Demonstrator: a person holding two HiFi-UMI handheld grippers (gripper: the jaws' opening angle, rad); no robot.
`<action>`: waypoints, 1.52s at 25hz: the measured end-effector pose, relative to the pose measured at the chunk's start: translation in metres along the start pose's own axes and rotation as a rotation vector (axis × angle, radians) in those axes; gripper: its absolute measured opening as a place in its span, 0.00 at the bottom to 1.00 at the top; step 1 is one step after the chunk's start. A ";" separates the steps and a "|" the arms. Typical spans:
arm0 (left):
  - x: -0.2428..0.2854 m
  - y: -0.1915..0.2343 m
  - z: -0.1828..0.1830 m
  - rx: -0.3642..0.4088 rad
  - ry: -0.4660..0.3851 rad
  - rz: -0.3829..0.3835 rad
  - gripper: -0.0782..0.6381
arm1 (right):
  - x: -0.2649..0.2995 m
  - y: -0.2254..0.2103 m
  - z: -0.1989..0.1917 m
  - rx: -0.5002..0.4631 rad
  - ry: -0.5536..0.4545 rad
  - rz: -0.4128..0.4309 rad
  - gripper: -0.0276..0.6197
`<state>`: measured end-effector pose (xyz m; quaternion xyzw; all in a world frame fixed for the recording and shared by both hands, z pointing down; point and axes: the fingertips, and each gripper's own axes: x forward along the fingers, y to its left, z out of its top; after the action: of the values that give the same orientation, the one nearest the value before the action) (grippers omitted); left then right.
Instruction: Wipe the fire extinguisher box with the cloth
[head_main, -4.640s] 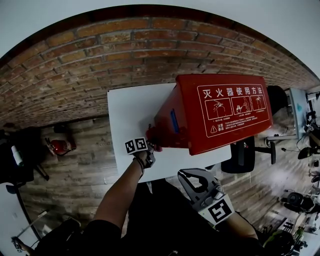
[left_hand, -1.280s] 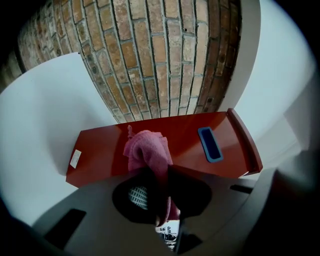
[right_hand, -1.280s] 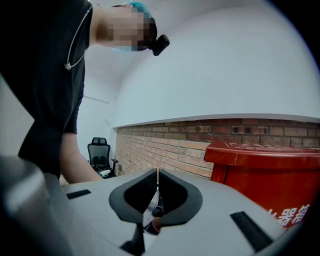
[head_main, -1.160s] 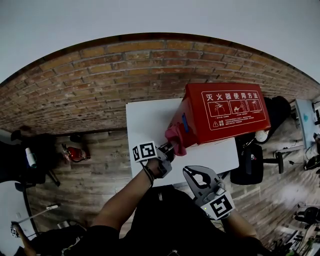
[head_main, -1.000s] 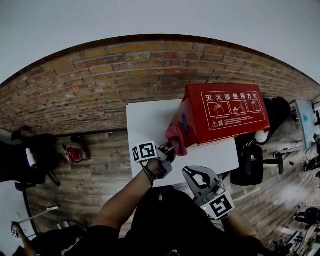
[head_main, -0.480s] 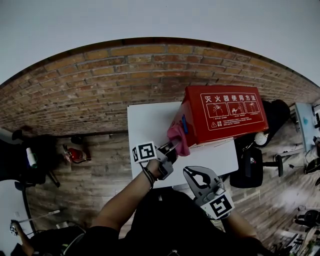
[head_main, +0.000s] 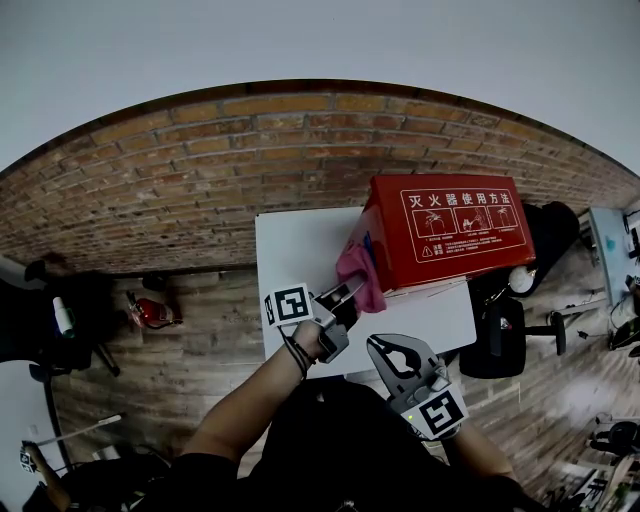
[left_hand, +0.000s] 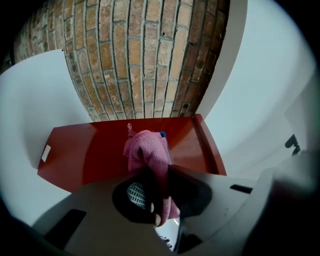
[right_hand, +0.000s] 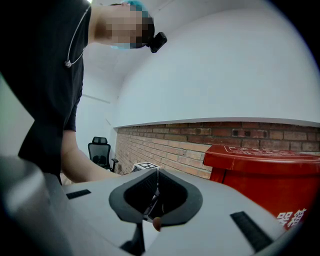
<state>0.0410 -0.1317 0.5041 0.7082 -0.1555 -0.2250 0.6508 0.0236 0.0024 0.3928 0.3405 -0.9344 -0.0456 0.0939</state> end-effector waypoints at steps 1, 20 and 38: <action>0.000 -0.004 0.000 0.000 0.000 -0.008 0.23 | 0.000 0.000 0.000 -0.001 -0.001 0.000 0.08; 0.011 -0.067 0.005 0.010 0.010 -0.135 0.23 | 0.002 0.000 0.003 -0.006 -0.002 -0.012 0.08; 0.016 -0.099 0.007 0.059 0.029 -0.169 0.23 | -0.010 -0.009 0.011 -0.014 -0.033 -0.055 0.08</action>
<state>0.0439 -0.1350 0.4041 0.7410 -0.0923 -0.2641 0.6104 0.0339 0.0021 0.3790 0.3643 -0.9259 -0.0603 0.0795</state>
